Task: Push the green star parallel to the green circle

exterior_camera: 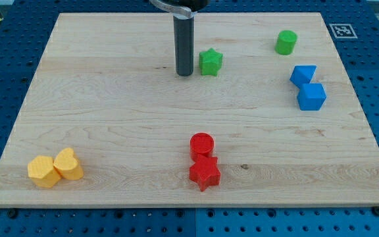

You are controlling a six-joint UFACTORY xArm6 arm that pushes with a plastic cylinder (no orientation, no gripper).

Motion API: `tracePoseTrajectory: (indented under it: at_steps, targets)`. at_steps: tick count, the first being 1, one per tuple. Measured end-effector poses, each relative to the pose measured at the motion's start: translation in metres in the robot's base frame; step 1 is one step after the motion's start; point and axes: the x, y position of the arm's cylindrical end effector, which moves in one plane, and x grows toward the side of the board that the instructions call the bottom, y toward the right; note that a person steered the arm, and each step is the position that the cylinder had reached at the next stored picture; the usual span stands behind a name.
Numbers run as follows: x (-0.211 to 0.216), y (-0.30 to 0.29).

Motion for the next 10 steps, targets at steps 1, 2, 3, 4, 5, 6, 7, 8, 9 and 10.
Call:
tracePoseTrajectory:
  at_steps: [1,2,3,4,5,6,7,8,9,10]
  targets:
    - [0.009,0.000]
    - [0.025,0.005]
    - [0.021,0.009]
    - [0.006,0.009]
    - [0.005,0.020]
    - [0.010,0.031]
    - [0.010,0.031]
    - [0.010,0.043]
    - [0.007,0.062]
    - [0.001,0.065]
